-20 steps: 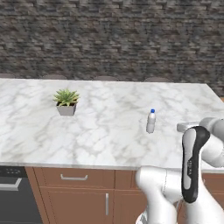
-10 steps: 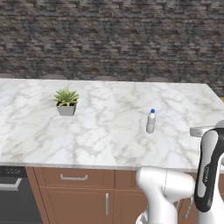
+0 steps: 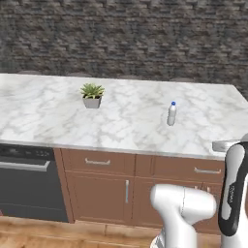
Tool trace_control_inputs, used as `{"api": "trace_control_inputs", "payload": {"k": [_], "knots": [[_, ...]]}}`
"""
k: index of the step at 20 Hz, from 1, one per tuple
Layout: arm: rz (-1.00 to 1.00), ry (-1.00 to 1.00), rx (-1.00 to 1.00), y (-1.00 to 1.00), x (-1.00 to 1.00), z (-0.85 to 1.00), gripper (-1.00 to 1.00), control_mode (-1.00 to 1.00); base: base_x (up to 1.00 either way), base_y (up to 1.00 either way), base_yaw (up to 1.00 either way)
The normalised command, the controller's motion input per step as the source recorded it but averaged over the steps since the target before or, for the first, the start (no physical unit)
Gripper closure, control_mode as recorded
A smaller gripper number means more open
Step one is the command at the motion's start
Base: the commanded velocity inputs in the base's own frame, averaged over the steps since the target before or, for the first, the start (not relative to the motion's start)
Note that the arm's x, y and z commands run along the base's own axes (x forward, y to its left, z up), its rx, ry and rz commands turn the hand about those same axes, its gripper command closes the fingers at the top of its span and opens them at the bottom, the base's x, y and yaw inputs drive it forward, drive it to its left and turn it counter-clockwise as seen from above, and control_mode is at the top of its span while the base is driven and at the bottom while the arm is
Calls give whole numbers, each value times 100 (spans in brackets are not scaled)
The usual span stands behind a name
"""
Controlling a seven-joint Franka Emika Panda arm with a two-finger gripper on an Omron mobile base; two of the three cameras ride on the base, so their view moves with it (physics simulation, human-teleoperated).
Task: Move the drinks to the dining counter.
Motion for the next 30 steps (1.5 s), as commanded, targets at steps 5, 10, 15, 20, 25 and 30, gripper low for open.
{"api": "trace_control_inputs", "payload": {"k": [5,10,15,20,25,30], "knots": [[0,0,0,0,0,0,-100,100,-47,44,51],[0,0,0,0,0,0,-100,100,-1,38,76],[0,0,0,0,0,0,-100,100,21,13,86],[0,0,0,0,0,0,-100,100,37,1,88],[0,0,0,0,0,0,-100,100,49,16,78],[0,0,0,0,0,0,-100,100,89,29,60]]}}
